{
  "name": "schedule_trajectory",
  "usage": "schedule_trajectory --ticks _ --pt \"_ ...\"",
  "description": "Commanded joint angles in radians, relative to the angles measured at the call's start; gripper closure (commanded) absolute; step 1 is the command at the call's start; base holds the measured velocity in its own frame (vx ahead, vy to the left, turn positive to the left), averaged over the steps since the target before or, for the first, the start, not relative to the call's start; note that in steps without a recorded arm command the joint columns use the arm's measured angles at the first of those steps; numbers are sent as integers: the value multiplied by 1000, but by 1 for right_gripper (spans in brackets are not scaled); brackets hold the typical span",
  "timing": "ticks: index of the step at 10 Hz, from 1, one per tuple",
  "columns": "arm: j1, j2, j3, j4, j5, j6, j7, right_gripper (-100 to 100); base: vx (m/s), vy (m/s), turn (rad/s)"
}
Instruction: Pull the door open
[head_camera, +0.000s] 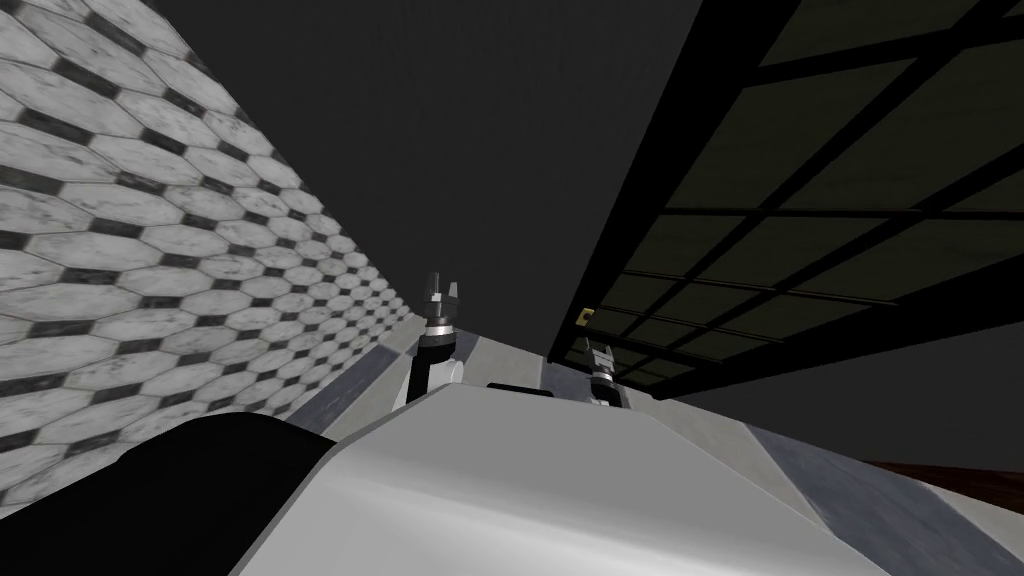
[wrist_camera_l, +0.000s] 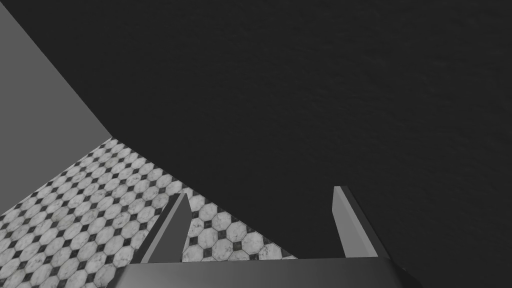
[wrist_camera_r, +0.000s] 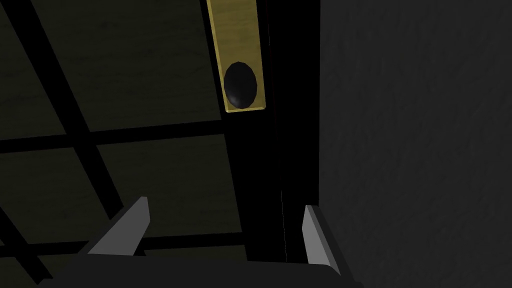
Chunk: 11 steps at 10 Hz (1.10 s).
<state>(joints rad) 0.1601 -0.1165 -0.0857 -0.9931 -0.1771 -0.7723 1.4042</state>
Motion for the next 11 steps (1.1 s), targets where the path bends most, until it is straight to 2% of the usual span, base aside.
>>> schedule_trajectory --ticks 1,6,7,11 --pt "-6 -3 -2 29 -8 -6 35 -100 50 -54 104" --pt "-25 -4 -7 116 -26 -28 123 -100 42 -48 111" --pt "-23 -5 -7 104 -24 -23 110 -100 21 -19 21" --pt "-17 -53 -32 149 -38 -53 65 -100 188 -9 90"
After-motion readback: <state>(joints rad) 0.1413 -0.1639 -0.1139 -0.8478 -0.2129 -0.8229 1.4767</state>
